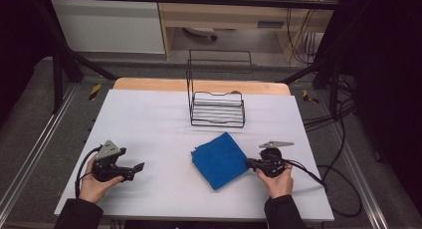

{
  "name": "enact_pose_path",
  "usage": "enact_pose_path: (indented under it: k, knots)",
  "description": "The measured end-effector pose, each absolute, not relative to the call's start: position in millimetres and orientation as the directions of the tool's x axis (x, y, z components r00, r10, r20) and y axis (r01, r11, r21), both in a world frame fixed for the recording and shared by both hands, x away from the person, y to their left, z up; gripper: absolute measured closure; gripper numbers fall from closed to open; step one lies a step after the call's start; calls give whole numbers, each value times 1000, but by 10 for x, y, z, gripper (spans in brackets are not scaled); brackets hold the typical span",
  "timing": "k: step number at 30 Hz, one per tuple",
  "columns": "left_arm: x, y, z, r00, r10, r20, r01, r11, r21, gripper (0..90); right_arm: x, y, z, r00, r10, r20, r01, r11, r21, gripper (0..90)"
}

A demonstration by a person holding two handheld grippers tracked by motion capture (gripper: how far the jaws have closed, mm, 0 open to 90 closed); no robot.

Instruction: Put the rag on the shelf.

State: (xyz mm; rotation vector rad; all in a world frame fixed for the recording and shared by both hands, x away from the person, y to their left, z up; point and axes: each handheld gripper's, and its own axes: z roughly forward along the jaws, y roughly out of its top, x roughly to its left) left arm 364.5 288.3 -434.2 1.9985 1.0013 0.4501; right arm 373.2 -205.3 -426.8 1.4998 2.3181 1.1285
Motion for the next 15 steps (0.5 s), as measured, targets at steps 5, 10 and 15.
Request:
enact_pose_path:
  k: [5, 10, 15]
  knots:
    - [3646, 2820, -4346, 621, 782, -46, 493, -344, 799, 73, 3899, -2254, -4253, -511, 849, 133, 666, 294, 685, 849]
    - [3634, 2793, -4345, 628, 777, -39, 490, -356, 796, 69, 4039, -2280, -4337, -531, 845, 67, 617, 331, 714, 730]
    - [3638, 2813, -4343, 619, 784, -42, 494, -347, 798, 69, 3822, -2227, -4233, -597, 798, 84, 533, 316, 785, 518]
